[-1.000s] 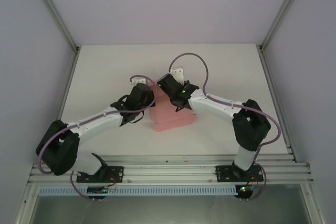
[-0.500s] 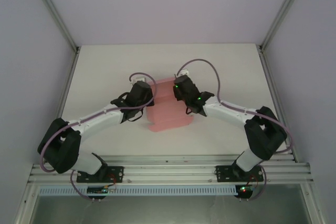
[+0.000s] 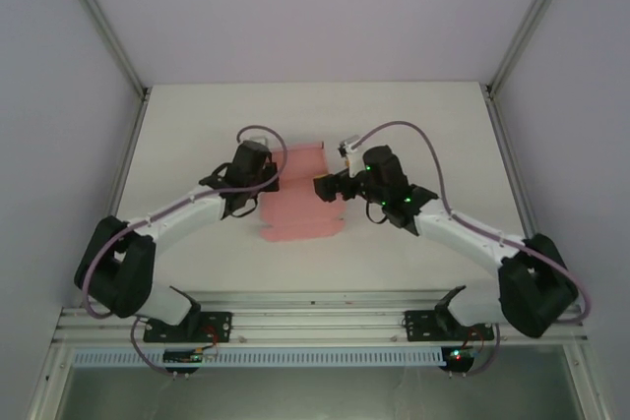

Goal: Assemble paper box

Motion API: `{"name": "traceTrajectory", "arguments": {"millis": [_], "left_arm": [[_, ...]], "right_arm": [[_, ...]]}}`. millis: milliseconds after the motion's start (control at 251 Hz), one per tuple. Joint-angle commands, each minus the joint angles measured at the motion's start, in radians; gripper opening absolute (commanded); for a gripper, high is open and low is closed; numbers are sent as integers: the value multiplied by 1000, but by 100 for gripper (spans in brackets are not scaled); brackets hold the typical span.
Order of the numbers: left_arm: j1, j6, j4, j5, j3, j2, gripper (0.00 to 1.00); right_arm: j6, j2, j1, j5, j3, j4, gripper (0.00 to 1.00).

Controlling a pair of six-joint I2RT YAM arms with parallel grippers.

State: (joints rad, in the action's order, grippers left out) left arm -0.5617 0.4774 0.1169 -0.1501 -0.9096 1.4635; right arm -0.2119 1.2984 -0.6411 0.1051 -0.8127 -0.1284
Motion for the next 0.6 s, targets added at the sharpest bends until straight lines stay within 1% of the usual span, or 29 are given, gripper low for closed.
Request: {"name": "traceTrajectory", "arguments": {"millis": [0, 56, 116, 208, 267, 295, 311, 335, 387, 459, 535, 599], "left_arm": [[16, -275, 146, 155, -131, 62, 0], [15, -378, 251, 158, -204, 108, 0], [12, -502, 315, 130, -265, 156, 0], [-4, -764, 390, 160, -319, 201, 0], [-26, -902, 439, 158, -367, 217, 0], [-36, -955, 500, 157, -402, 228, 1], [-44, -980, 533, 157, -427, 237, 3], [-53, -1022, 588, 159, -464, 251, 3], [-80, -1099, 684, 136, -540, 282, 0], [-119, -1190, 788, 90, -623, 330, 0], [-160, -1262, 837, 29, -671, 378, 0], [-185, -1314, 837, -43, -691, 426, 0]], "right_arm": [[-96, -82, 53, -37, 30, 42, 99], [-123, -120, 86, -67, 46, 98, 99], [-137, -155, 122, -81, 75, 135, 99], [-157, -207, 174, -72, 112, 198, 99], [-174, -237, 202, -72, 133, 235, 99], [-183, -249, 217, -73, 143, 253, 99], [-185, -254, 226, -70, 148, 260, 99], [-191, -262, 239, -67, 158, 266, 99], [-209, -273, 263, -54, 179, 268, 99], [-220, -282, 292, -10, 199, 273, 99], [-237, -291, 312, 7, 216, 279, 99], [-241, -297, 327, 11, 229, 279, 98]]}}
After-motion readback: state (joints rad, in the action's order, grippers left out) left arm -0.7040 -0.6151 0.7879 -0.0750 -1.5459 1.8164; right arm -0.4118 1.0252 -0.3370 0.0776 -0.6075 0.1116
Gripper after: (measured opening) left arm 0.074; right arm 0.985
